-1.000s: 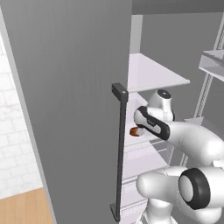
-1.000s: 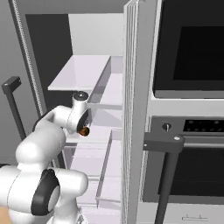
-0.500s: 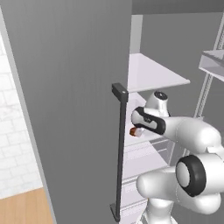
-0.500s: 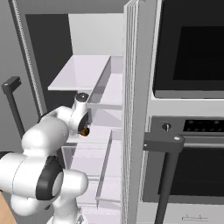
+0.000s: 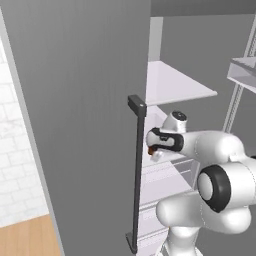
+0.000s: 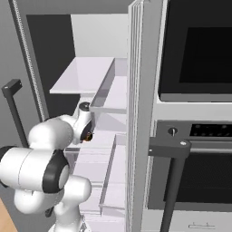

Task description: Place one bell pepper and one fish in each tupperware on the nearby counter, to pack two identical lunches.

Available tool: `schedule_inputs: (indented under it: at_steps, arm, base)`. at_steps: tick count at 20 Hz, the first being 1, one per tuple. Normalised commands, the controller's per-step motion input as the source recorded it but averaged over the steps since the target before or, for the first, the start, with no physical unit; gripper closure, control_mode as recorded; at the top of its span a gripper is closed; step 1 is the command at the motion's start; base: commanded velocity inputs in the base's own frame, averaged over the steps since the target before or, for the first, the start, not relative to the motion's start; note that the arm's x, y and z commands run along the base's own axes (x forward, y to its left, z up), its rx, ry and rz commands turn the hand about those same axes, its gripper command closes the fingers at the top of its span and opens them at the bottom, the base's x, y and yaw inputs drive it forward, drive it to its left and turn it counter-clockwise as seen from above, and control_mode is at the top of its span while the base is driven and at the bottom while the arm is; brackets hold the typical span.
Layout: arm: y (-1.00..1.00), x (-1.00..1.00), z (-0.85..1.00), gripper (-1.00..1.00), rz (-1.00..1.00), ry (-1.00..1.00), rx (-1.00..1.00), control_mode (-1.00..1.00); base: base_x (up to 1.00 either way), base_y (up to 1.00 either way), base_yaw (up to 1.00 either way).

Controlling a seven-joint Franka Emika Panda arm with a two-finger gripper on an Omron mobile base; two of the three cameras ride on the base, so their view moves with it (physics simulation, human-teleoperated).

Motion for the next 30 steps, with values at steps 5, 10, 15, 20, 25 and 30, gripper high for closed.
schedule_inputs:
  at_steps: [5, 10, 15, 20, 25, 30]
  arm:
    - [0.08, 0.20, -0.35, -1.00, 0.05, 0.00, 0.00, -1.00]
    - [0.12, 0.24, -0.37, -1.00, 0.05, 0.00, -0.01, -1.00]
    - [0.21, -0.05, -0.64, 1.00, 0.04, 0.02, -0.05, -1.00]
    - [0.00, -0.48, -0.48, 1.00, 0.02, 0.01, -0.02, -1.00]
    - [-0.13, -0.82, -0.26, 1.00, 0.00, -0.03, 0.00, -1.00]
    - [-0.06, -0.84, 0.27, 1.00, 0.00, -0.01, 0.00, -1.00]
  base:
    - [0.00, 0.00, 0.00]
    - [0.00, 0.00, 0.00]
    - [0.00, 0.00, 0.00]
    - [0.00, 0.00, 0.00]
    - [0.00, 0.00, 0.00]
    - [0.00, 0.00, 0.00]
